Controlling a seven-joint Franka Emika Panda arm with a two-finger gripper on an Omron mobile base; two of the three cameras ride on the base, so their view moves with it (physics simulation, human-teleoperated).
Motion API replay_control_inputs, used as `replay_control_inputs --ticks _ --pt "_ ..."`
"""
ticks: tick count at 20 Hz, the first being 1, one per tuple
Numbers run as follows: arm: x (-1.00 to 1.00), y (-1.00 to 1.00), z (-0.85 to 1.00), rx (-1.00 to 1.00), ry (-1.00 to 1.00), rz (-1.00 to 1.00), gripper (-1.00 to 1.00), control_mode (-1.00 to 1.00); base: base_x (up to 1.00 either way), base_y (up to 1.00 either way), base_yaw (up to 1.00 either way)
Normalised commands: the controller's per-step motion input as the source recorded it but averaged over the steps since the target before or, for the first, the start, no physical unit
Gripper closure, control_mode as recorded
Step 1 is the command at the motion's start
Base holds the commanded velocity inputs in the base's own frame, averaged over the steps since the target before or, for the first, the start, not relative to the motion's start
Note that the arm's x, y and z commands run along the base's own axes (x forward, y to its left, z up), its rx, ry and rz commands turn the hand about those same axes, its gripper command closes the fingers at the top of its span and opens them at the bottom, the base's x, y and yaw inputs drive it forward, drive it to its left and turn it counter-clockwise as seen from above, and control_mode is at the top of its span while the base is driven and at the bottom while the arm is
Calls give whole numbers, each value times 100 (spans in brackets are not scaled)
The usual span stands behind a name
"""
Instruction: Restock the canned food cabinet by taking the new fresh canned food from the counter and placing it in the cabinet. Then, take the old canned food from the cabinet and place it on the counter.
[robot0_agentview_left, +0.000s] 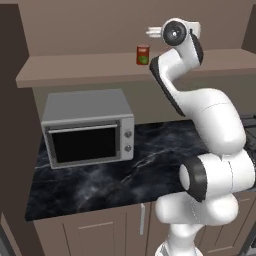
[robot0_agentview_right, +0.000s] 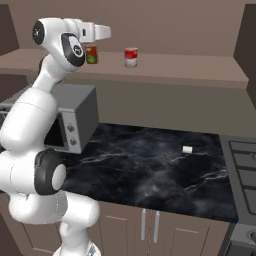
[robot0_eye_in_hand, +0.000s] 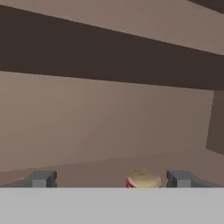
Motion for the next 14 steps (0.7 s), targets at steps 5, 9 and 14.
replay_control_inputs --ticks 5,9,14 --pt "-100 -100 -50 0 13 0 -100 -100 0 0 0" --pt "-34 -67 -23 -1 37 10 -100 -100 0 0 0" --pt "12 3 -13 0 47 10 -100 -100 0 0 0"
